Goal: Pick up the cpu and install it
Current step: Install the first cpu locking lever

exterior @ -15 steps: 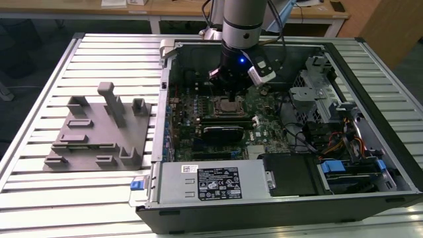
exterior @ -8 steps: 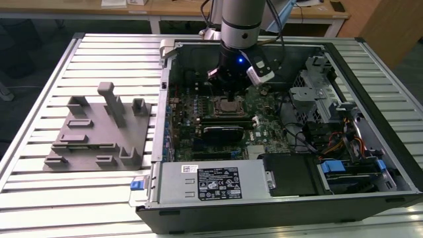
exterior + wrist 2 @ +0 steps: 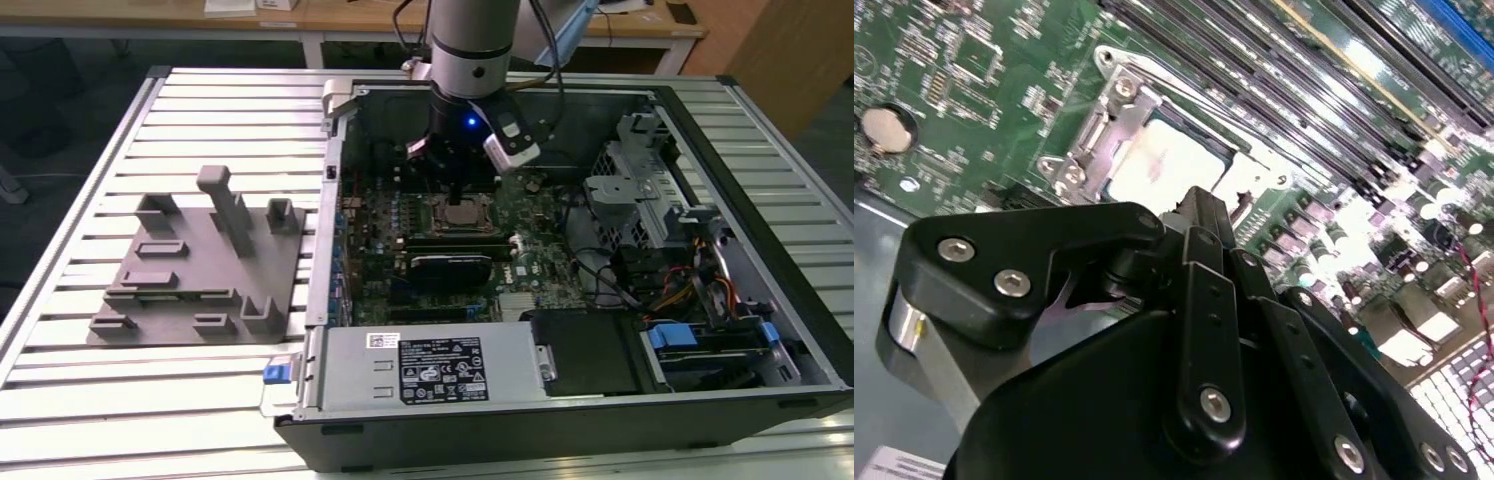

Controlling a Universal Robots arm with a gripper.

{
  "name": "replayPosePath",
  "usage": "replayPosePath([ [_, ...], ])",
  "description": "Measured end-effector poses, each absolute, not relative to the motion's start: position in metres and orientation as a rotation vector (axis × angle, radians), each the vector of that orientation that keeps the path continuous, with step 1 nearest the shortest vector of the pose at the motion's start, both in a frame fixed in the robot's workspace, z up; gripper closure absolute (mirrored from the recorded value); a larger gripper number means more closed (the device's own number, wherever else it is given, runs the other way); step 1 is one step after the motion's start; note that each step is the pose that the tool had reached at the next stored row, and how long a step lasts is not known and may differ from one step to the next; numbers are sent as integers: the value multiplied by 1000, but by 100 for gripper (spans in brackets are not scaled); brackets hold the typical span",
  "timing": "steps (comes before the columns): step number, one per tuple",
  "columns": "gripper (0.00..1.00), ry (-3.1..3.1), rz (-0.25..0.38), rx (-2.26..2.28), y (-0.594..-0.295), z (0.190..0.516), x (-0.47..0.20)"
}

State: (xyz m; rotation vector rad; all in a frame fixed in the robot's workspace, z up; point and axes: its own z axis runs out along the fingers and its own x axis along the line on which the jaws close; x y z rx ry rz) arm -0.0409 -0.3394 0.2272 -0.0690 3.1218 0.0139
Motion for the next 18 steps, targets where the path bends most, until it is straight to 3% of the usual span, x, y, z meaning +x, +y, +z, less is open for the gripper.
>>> replayPosePath([
  [18, 89, 3122, 14, -68, -339, 227, -68],
])
